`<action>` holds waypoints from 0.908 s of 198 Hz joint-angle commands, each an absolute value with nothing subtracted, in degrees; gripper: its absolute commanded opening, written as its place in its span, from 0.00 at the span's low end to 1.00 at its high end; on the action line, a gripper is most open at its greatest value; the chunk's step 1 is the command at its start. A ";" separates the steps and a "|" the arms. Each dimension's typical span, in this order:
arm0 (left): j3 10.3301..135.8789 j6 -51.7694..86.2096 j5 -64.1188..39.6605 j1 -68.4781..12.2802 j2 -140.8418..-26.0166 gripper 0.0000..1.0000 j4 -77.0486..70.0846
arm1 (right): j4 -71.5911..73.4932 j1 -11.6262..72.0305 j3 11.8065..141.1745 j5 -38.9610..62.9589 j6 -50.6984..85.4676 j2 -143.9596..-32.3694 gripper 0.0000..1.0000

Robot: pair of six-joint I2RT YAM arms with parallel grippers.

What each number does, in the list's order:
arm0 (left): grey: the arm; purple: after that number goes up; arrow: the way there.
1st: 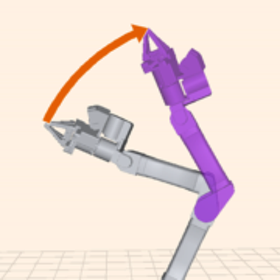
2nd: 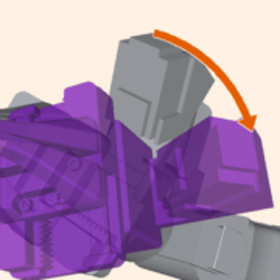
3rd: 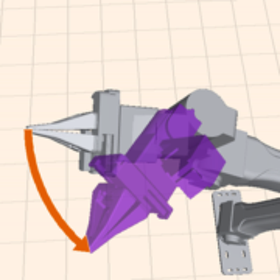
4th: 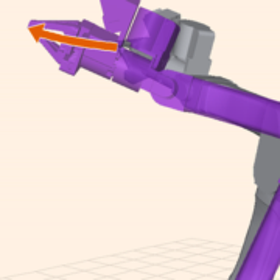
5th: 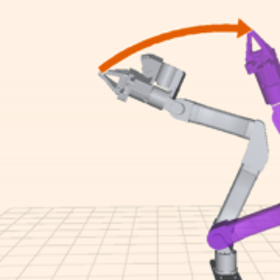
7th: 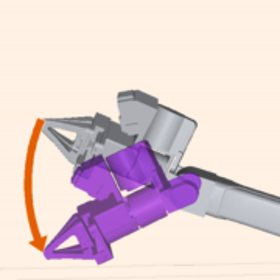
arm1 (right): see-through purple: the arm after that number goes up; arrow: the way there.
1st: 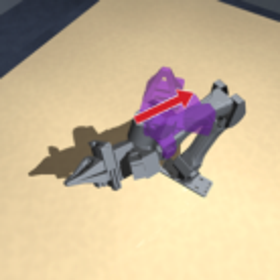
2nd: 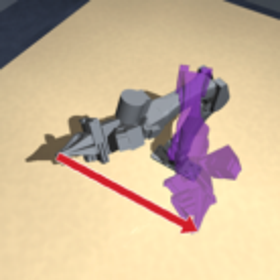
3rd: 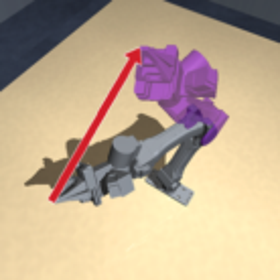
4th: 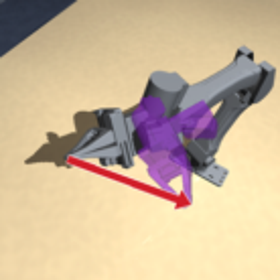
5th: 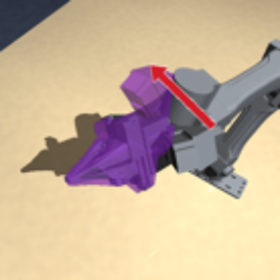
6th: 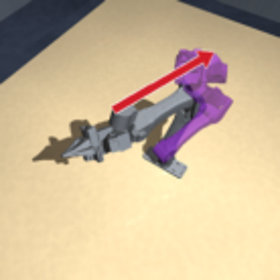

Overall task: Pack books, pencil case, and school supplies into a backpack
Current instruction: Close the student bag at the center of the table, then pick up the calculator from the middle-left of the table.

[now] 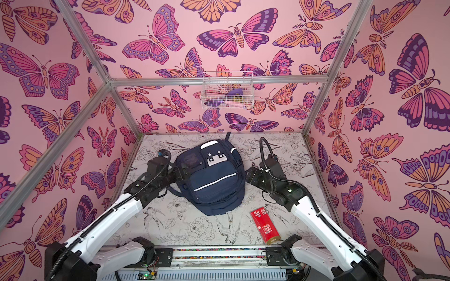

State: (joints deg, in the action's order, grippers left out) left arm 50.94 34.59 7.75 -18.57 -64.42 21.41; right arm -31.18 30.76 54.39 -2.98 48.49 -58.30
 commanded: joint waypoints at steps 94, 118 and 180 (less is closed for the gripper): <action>59.58 27.17 5.09 6.10 -92.27 0.99 35.23 | -25.05 30.50 50.68 4.65 49.83 -62.54 0.79; 60.73 25.98 -0.07 10.10 -96.51 0.99 34.57 | -24.78 30.50 50.20 4.75 49.83 -62.43 0.79; 62.10 21.17 -4.12 10.80 -101.06 0.99 33.18 | -22.94 30.50 49.83 6.20 50.12 -62.64 0.80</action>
State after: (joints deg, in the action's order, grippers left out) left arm 60.64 24.10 -1.61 10.48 -99.94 32.88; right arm -24.62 30.79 50.28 5.04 49.54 -62.63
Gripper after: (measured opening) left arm 0.993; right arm 0.796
